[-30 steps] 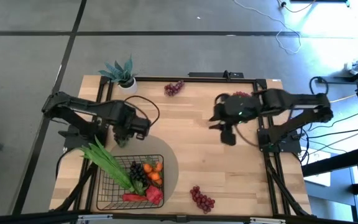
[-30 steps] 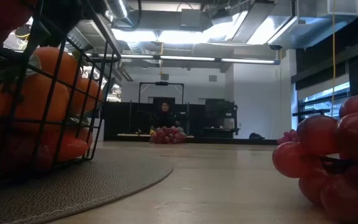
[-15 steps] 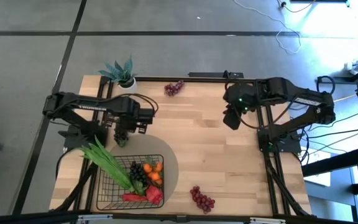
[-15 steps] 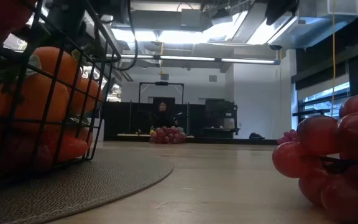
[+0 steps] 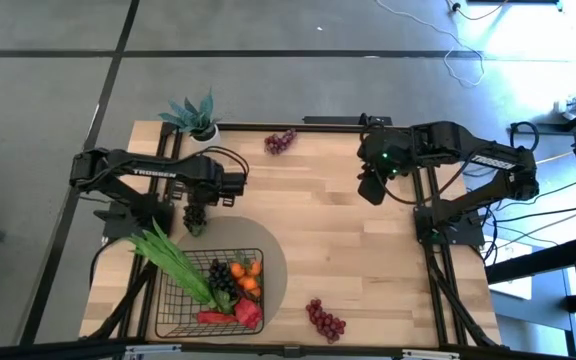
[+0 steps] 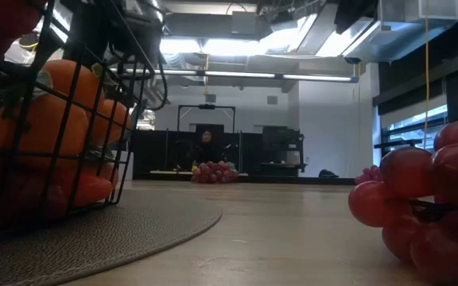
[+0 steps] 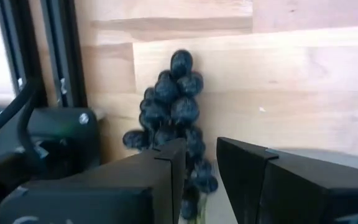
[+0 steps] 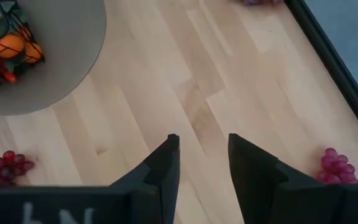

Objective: Build produce basket
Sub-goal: Put the black grapes into the wire basket

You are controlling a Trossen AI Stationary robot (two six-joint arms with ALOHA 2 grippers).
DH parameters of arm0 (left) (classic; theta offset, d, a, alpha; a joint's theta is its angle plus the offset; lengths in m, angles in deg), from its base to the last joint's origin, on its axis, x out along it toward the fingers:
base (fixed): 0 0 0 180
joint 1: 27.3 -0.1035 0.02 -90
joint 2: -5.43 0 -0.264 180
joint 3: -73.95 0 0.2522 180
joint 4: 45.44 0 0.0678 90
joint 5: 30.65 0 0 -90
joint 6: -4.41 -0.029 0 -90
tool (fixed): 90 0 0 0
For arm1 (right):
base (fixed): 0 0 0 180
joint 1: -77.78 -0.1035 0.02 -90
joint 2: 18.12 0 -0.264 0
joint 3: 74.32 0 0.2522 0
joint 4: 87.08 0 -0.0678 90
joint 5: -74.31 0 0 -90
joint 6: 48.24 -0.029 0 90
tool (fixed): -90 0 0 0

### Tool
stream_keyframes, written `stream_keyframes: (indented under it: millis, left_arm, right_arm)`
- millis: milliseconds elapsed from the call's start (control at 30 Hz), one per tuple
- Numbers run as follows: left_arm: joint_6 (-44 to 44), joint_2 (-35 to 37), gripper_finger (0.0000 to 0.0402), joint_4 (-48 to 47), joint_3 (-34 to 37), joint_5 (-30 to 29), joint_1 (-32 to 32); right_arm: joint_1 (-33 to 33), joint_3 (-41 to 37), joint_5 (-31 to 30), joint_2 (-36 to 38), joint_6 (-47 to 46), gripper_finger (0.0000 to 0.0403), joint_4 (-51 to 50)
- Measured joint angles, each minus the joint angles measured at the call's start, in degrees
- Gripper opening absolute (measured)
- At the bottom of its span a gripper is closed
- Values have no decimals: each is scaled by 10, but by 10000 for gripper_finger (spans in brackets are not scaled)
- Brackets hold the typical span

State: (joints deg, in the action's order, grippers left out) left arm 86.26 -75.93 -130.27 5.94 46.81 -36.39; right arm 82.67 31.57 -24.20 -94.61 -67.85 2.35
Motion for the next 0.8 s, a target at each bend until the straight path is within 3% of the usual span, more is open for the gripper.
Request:
stream_keyframes:
  millis: [333,800]
  left_arm:
    - [-58,0,82,76,74,-7,-35]
    - [-67,0,82,115,113,-3,-43]
  right_arm:
    - [0,0,1,0,-11,121,28]
    - [0,0,1,0,-9,121,46]
